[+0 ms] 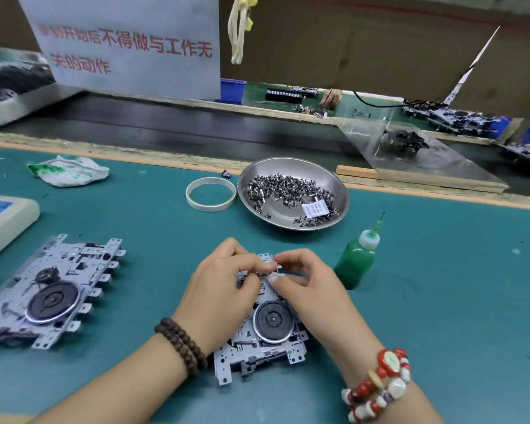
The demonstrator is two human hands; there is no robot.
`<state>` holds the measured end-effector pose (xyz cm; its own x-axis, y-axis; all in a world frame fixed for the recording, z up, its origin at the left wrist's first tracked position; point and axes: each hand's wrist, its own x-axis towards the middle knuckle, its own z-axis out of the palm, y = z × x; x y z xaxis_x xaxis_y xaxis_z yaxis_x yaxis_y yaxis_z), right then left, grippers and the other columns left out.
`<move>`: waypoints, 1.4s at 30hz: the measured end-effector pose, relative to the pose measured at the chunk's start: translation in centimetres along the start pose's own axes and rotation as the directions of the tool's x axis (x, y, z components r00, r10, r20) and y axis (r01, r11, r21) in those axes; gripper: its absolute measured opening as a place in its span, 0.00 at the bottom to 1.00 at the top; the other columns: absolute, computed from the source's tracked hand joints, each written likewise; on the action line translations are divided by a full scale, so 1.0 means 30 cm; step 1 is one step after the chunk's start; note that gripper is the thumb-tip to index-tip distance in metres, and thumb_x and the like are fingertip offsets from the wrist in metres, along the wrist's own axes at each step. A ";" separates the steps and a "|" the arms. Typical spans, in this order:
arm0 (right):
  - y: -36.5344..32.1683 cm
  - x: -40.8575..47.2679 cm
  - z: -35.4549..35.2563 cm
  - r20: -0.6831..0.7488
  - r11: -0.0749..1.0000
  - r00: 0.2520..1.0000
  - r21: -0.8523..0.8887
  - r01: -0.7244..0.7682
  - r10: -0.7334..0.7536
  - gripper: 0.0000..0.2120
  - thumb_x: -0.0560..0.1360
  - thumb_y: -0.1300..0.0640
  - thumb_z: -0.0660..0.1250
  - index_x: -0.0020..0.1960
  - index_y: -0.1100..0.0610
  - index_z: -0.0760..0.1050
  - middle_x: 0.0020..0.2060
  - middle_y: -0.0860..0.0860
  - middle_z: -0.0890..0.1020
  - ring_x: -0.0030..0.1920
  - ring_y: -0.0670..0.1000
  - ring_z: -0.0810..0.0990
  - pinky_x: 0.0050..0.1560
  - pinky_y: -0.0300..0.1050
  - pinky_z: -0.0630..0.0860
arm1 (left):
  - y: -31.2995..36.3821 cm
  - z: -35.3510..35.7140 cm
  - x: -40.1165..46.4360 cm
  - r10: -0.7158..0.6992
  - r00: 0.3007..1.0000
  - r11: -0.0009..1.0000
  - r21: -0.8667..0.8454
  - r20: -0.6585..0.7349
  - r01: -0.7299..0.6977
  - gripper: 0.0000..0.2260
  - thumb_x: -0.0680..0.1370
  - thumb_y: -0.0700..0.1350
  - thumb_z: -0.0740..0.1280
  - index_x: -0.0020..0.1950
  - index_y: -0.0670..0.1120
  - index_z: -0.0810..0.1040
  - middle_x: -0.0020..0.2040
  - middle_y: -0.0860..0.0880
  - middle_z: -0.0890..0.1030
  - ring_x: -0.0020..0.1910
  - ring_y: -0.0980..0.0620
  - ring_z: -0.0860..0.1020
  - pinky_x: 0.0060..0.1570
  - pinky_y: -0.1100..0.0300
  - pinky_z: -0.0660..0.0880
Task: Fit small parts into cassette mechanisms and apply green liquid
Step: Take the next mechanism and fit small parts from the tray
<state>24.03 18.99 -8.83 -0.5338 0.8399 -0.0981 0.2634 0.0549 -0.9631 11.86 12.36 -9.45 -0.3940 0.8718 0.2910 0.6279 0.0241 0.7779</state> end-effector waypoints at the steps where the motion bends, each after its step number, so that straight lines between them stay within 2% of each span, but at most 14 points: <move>1: 0.001 0.007 0.008 -0.020 1.000 1.000 0.003 -0.006 0.006 0.10 0.73 0.63 0.68 0.46 0.48 0.73 0.49 0.47 0.80 0.47 0.46 0.80 0.53 0.42 0.76 | 0.000 0.001 0.000 -0.007 1.000 1.000 -0.007 0.001 0.007 0.14 0.73 0.38 0.65 0.42 0.57 0.82 0.40 0.56 0.75 0.43 0.61 0.74 0.41 0.74 0.67; 6: 0.009 0.024 0.012 -0.050 0.999 0.999 0.039 -0.011 0.013 0.09 0.71 0.62 0.70 0.45 0.50 0.75 0.43 0.46 0.81 0.39 0.41 0.80 0.43 0.36 0.75 | -0.003 -0.005 -0.003 -0.011 1.000 1.000 -0.027 0.022 0.011 0.16 0.73 0.36 0.64 0.42 0.58 0.81 0.41 0.55 0.75 0.42 0.60 0.74 0.43 0.71 0.69; 12: 0.011 0.027 0.010 -0.064 0.997 0.998 0.071 -0.017 0.022 0.08 0.72 0.64 0.69 0.44 0.52 0.75 0.41 0.47 0.81 0.33 0.38 0.78 0.39 0.33 0.74 | -0.005 -0.005 -0.002 -0.012 1.000 0.998 -0.062 0.011 0.013 0.17 0.73 0.35 0.65 0.42 0.58 0.82 0.41 0.55 0.76 0.42 0.59 0.75 0.44 0.68 0.70; 17: 0.002 0.035 0.014 -0.077 0.996 0.996 0.078 -0.036 0.042 0.08 0.72 0.65 0.68 0.44 0.53 0.75 0.44 0.52 0.82 0.40 0.45 0.78 0.41 0.34 0.73 | -0.012 0.001 -0.002 -0.006 1.000 0.998 -0.066 -0.007 0.005 0.16 0.73 0.35 0.65 0.42 0.57 0.83 0.41 0.56 0.77 0.43 0.60 0.75 0.43 0.68 0.70; 22: -0.003 0.036 0.025 -0.106 0.993 0.992 0.105 -0.051 0.062 0.09 0.71 0.66 0.68 0.43 0.53 0.74 0.43 0.52 0.81 0.43 0.47 0.78 0.43 0.35 0.72 | -0.014 -0.004 -0.003 0.023 1.000 0.999 -0.036 0.012 -0.023 0.16 0.72 0.35 0.65 0.44 0.56 0.84 0.41 0.57 0.77 0.44 0.61 0.75 0.42 0.75 0.68; 27: 0.000 0.035 0.029 -0.121 0.995 0.990 0.079 -0.064 0.073 0.09 0.71 0.65 0.67 0.43 0.52 0.74 0.44 0.51 0.81 0.45 0.47 0.78 0.47 0.38 0.74 | -0.017 -0.023 -0.009 0.070 0.995 0.997 0.028 0.068 -0.072 0.18 0.73 0.37 0.65 0.47 0.61 0.82 0.44 0.60 0.76 0.47 0.62 0.74 0.43 0.77 0.66; 31: -0.004 0.037 0.021 -0.084 0.994 0.993 0.071 -0.077 0.083 0.08 0.72 0.65 0.67 0.44 0.52 0.73 0.43 0.51 0.79 0.42 0.45 0.77 0.42 0.34 0.73 | -0.015 -0.026 -0.008 0.075 0.994 0.997 0.016 0.077 -0.076 0.20 0.73 0.36 0.65 0.47 0.63 0.81 0.44 0.59 0.76 0.48 0.63 0.73 0.43 0.77 0.66; 34: -0.004 0.041 0.021 -0.082 0.993 0.993 0.083 -0.080 0.087 0.09 0.72 0.65 0.67 0.43 0.52 0.73 0.43 0.50 0.79 0.41 0.44 0.76 0.40 0.32 0.72 | -0.017 -0.027 -0.009 0.074 0.994 0.997 0.023 0.085 -0.076 0.18 0.73 0.35 0.65 0.48 0.59 0.83 0.44 0.58 0.76 0.49 0.63 0.73 0.45 0.78 0.66; 38: 0.006 0.038 0.038 -0.137 0.996 0.988 0.066 -0.065 0.073 0.09 0.72 0.65 0.66 0.42 0.50 0.73 0.40 0.47 0.79 0.41 0.44 0.77 0.43 0.35 0.73 | -0.018 -0.026 -0.012 0.065 0.995 0.998 0.023 0.080 -0.067 0.19 0.73 0.35 0.65 0.48 0.60 0.82 0.45 0.59 0.76 0.48 0.63 0.73 0.44 0.77 0.66; 42: 0.024 0.034 0.053 -0.203 0.999 0.978 0.033 -0.035 0.041 0.09 0.71 0.63 0.66 0.41 0.50 0.73 0.35 0.44 0.79 0.33 0.38 0.75 0.39 0.34 0.73 | -0.021 -0.015 -0.025 0.070 0.997 0.997 0.017 0.034 -0.070 0.22 0.73 0.35 0.65 0.46 0.65 0.80 0.46 0.61 0.76 0.48 0.63 0.74 0.45 0.76 0.68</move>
<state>22.39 19.03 -10.03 -0.3486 0.9334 -0.0846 0.2555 0.0078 -0.9668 11.46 11.46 -9.91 -0.3262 0.8876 0.3252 0.6654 -0.0288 0.7459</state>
